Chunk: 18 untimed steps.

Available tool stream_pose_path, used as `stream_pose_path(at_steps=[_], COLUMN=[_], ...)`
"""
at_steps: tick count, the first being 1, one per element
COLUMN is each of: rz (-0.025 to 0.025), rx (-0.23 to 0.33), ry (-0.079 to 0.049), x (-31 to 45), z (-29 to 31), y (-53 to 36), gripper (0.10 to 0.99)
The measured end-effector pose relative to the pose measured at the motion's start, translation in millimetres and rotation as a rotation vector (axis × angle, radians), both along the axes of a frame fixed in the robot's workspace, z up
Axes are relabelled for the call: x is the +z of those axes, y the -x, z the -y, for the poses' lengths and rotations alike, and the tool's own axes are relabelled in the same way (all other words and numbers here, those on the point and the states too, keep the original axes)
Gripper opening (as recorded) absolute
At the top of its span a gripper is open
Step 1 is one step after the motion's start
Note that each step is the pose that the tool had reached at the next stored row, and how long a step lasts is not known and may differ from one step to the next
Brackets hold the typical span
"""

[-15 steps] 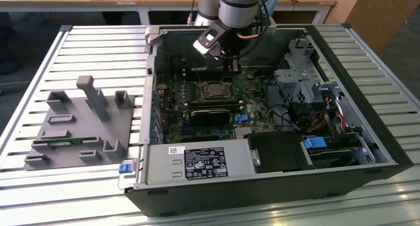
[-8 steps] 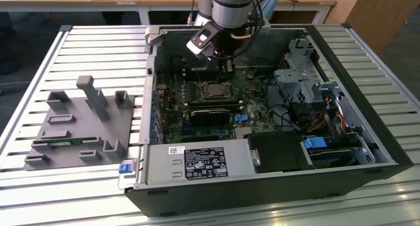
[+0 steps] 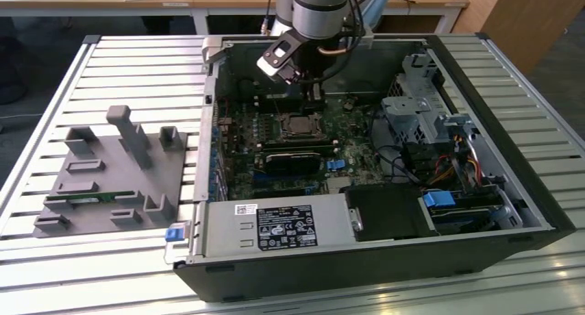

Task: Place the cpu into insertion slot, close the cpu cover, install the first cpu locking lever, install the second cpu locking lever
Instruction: 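Close the cpu cover, then install the first cpu locking lever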

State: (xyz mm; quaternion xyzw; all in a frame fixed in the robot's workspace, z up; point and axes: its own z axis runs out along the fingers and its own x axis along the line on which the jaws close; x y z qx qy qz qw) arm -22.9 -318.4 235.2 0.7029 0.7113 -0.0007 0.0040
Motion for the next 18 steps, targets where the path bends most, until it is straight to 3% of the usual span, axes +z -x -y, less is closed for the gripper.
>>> stream_pose_path(at_steps=[18], rz=[0.0], rx=[0.0], ry=[0.0], x=[-0.9], z=[0.0], y=[2.6], gripper=[0.106])
